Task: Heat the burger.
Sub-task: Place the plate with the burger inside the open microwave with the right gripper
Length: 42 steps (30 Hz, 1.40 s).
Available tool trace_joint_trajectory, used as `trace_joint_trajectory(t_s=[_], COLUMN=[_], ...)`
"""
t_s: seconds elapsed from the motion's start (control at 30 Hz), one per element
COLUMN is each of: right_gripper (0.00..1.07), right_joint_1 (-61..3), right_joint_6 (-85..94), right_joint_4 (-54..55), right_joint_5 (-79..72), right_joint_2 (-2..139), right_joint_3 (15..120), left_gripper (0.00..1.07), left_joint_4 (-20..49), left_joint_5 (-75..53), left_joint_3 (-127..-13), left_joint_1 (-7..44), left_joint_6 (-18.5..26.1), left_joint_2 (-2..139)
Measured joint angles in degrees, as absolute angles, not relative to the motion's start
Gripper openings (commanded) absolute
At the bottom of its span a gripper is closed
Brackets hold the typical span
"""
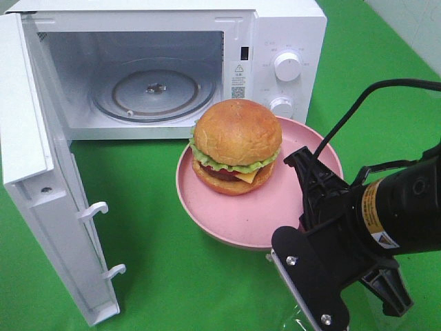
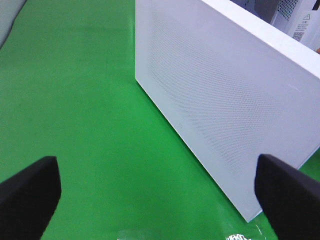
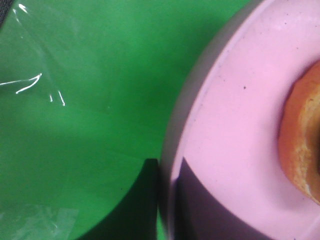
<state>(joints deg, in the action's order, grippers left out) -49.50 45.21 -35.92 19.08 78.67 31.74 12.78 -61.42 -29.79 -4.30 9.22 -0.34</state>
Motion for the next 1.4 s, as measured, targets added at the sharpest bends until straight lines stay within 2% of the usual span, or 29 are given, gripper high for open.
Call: trace_joint_trajectory(t_s=[0.4,0.43,0.7,1.2,1.4], right_gripper=[0.00,0.00,0.00,0.00,0.00], right_joint_1=[-41.48,-39.71,-37.01,-36.78,-36.78], right_joint_6=[72.99,79.01,89.61,91.62,90.53], right_joint_4=[-17.07,-13.01,-6.02,-3.84,-3.50], right_joint_5=[17.07,16.84,16.27,15.81,15.41], right_joint_2=[78.67,78.67,78.67,78.78,79.98], right_joint_3=[31.74,31.74,31.74,31.74,35.24], left_gripper=[0.98,0.98,0.98,0.98,0.98], left_joint_4=[12.78,12.78,12.78,12.78,12.78], left_joint_5=[-61.42,-61.42,-61.42,-61.42,-61.42], left_joint_3=[-29.79,-29.79,-29.79,-29.79,-29.79], left_joint_1=[-4.30,-4.30,-4.30,-4.30,-4.30], left_joint_6=[9.22,9.22,9.22,9.22,9.22], left_joint_2=[-0.34,-0.34,-0.34,-0.34,-0.34])
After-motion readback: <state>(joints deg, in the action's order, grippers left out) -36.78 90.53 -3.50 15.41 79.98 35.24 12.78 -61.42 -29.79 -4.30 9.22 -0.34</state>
